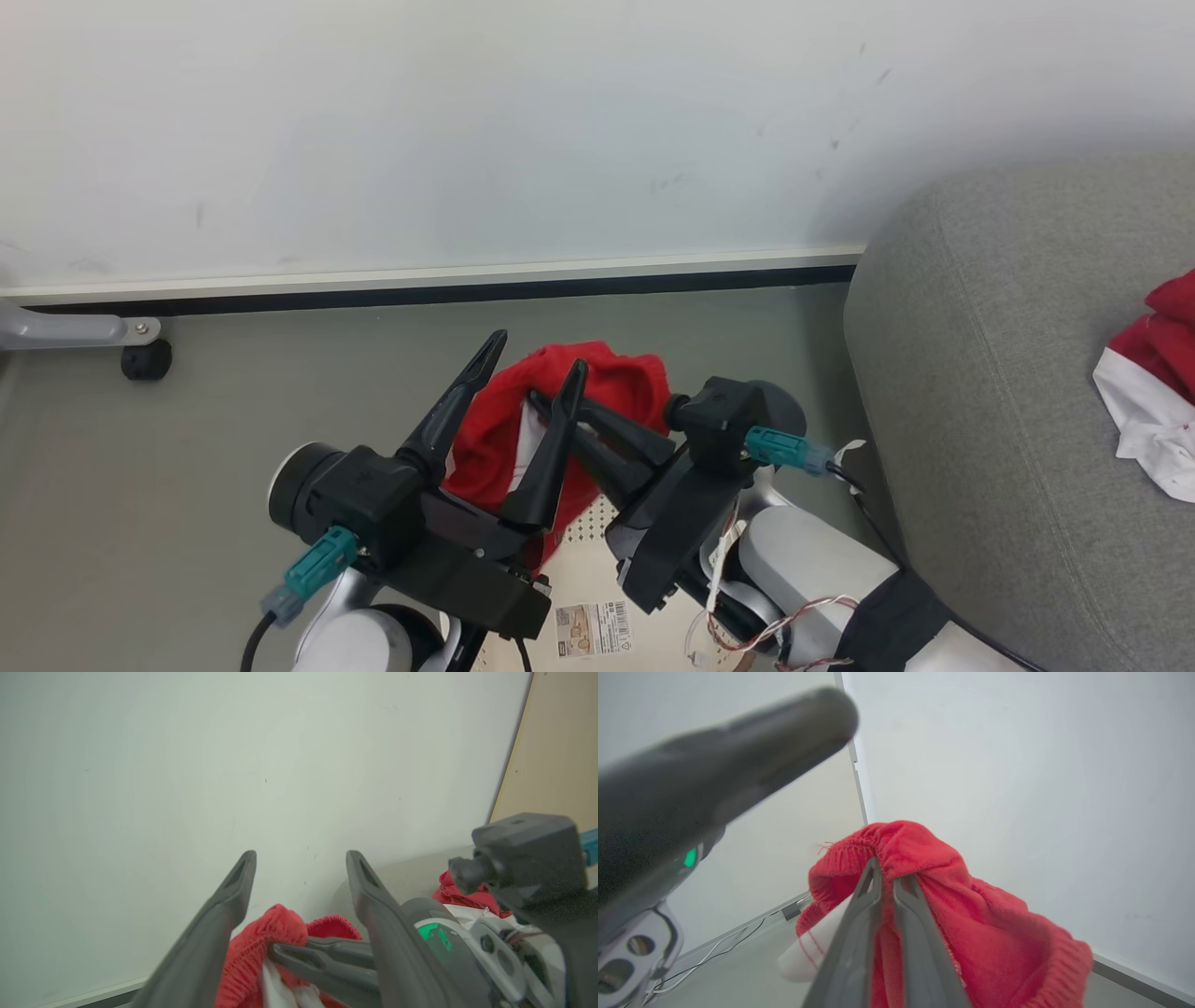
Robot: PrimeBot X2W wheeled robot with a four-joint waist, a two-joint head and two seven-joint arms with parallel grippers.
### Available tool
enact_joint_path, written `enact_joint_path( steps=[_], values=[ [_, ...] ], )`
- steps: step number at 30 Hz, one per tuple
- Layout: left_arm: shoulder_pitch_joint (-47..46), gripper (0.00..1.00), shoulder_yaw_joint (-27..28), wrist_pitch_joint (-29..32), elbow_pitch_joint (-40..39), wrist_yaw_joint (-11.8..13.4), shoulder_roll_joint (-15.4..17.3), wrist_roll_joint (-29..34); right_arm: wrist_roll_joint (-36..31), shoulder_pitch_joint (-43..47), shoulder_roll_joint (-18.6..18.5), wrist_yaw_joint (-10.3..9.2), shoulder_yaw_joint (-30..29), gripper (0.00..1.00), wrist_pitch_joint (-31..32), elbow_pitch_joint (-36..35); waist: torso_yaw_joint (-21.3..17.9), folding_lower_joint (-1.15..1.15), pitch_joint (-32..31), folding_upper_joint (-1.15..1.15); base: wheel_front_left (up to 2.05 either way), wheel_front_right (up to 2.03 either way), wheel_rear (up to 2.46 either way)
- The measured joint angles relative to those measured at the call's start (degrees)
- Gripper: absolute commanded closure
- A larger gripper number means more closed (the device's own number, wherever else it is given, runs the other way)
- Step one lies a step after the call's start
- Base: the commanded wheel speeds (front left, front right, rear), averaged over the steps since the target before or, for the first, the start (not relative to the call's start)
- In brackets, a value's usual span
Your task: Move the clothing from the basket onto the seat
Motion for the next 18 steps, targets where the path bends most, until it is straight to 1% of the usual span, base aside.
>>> enact_joint_path(
  steps=[3,5,9,10,13,18],
  values=[
    [0.0,0.00,-0.1,0.0,-0.5,0.0,0.3,0.1,0.0,-0.3,-0.2,-0.01,-1.1,1.00,-0.9,0.9,-0.2,0.00,0.1,0.00,0.00,0.00,0.00],
    [0.1,0.00,-0.8,0.1,-0.8,-0.1,0.9,0.6,0.1,-0.3,-1.3,-0.09,-2.3,1.00,-1.5,2.0,-0.4,0.00,0.2,0.00,0.00,0.00,0.00],
    [1.3,0.00,-1.5,0.6,-1.4,-0.2,1.8,1.1,0.1,-0.5,-2.6,-0.59,-4.0,1.00,-2.4,3.3,-0.9,0.00,0.4,0.00,0.00,0.00,0.00],
    [1.5,0.00,-1.9,0.7,-1.2,-0.6,1.9,1.1,0.1,-0.6,-2.9,-0.86,-4.5,1.00,-2.5,3.5,-1.0,-0.01,0.5,0.00,0.00,0.00,0.00],
    [2.0,0.00,-2.5,1.0,-1.4,-0.6,2.4,1.5,0.4,-1.2,-3.9,-1.49,-5.8,1.00,-3.0,3.9,-1.5,0.00,0.8,0.00,0.00,0.00,0.00],
    [2.6,0.00,-4.0,1.7,-1.4,-1.1,2.9,2.2,0.6,-1.5,-5.4,-2.03,-7.4,1.00,-3.7,4.7,-2.4,0.00,1.3,0.00,0.00,0.00,0.00]
  ],
)
